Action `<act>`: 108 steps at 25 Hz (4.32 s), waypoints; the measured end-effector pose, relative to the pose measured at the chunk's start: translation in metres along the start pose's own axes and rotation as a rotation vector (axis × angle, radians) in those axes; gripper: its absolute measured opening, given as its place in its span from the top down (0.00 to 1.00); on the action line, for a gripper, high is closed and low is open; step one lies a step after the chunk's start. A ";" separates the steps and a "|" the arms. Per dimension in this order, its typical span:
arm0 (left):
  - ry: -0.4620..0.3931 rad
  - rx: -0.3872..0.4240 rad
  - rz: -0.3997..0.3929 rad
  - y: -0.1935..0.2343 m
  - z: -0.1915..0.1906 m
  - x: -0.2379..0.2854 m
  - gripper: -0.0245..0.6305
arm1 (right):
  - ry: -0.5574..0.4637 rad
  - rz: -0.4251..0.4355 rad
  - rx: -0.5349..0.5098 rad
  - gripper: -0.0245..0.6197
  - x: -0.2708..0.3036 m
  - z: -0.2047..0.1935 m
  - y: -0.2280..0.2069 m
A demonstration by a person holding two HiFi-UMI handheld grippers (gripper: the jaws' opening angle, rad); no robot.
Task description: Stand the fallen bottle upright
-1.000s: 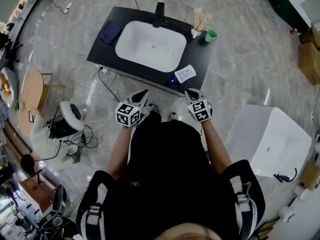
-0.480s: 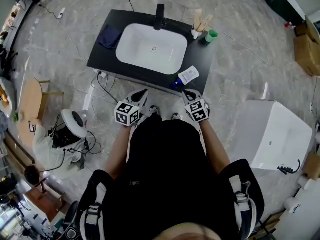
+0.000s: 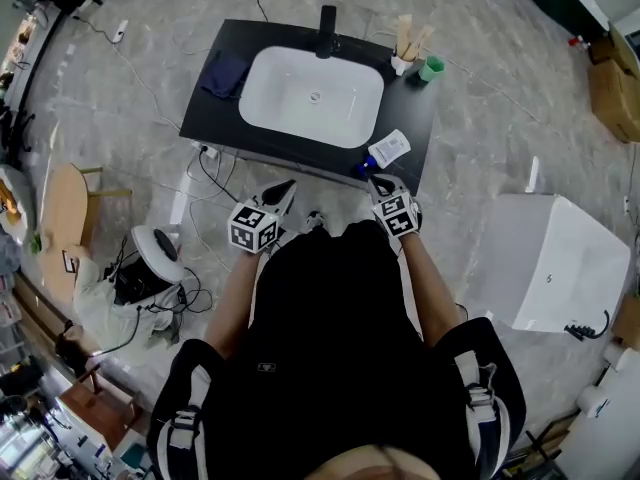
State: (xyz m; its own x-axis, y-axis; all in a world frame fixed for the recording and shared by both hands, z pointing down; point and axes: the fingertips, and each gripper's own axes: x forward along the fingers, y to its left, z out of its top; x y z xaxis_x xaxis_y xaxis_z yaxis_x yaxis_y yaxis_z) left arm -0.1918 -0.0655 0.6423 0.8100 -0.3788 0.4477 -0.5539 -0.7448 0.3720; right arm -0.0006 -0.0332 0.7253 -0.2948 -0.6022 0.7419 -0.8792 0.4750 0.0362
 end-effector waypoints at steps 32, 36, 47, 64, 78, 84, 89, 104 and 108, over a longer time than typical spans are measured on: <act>0.005 0.004 0.082 0.013 0.016 0.004 0.94 | 0.098 0.095 0.022 0.81 0.061 -0.025 0.003; 0.012 0.009 0.083 0.014 0.014 0.002 0.94 | 0.103 0.094 0.045 0.84 0.059 -0.023 0.002; -0.003 0.009 0.082 0.015 0.019 0.000 0.94 | 0.082 0.137 0.065 0.85 0.054 -0.007 0.012; -0.020 -0.017 0.041 -0.014 0.029 0.040 0.94 | -0.039 0.243 0.168 0.83 0.010 0.043 0.002; -0.033 -0.017 0.044 -0.042 0.044 0.077 0.94 | -0.083 0.492 0.275 0.82 -0.029 0.050 -0.018; -0.040 -0.021 0.056 -0.054 0.051 0.092 0.94 | -0.097 0.596 0.330 0.82 -0.044 0.049 -0.037; -0.039 -0.027 0.081 -0.062 0.049 0.099 0.94 | -0.117 0.675 0.394 0.81 -0.056 0.047 -0.055; -0.060 -0.054 0.139 -0.082 0.053 0.127 0.94 | -0.207 0.830 0.699 0.81 -0.059 0.051 -0.107; -0.067 -0.066 0.153 -0.085 0.050 0.133 0.94 | -0.214 0.850 0.723 0.81 -0.058 0.050 -0.115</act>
State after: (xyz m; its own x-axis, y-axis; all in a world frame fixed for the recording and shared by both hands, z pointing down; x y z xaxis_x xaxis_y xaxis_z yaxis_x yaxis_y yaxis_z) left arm -0.0278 -0.0801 0.6293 0.7250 -0.5222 0.4491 -0.6814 -0.6389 0.3572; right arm 0.0990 -0.0850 0.6450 -0.8961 -0.3914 0.2092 -0.3530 0.3426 -0.8707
